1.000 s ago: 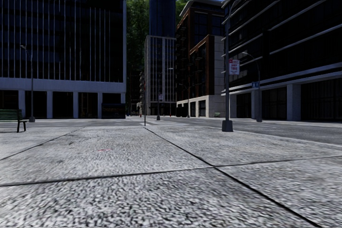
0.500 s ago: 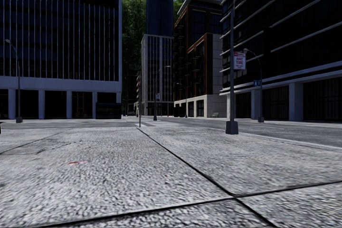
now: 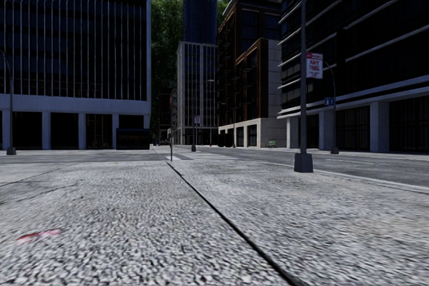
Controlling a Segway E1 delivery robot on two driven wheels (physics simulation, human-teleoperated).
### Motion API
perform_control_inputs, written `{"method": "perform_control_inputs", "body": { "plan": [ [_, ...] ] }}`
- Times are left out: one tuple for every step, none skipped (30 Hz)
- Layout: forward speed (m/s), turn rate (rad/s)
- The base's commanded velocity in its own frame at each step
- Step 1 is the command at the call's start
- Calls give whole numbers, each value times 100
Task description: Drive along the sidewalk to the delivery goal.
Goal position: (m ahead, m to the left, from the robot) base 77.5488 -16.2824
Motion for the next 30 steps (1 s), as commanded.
{"method": "perform_control_inputs", "body": {
  "plan": [
    [200,0],
    [200,0],
    [200,0],
    [200,0],
    [200,0],
    [200,0],
    [200,0],
    [200,0],
    [200,0],
    [200,0],
    [200,0],
    [200,0],
    [200,0],
    [200,0],
    [200,0],
    [200,0],
    [200,0],
    [200,0],
    [200,0],
    [200,0],
    [200,0],
    [200,0],
    [200,0],
    [200,0],
    [200,0],
    [200,0],
    [200,0],
    [200,0],
    [200,0],
    [200,0]
  ]
}}
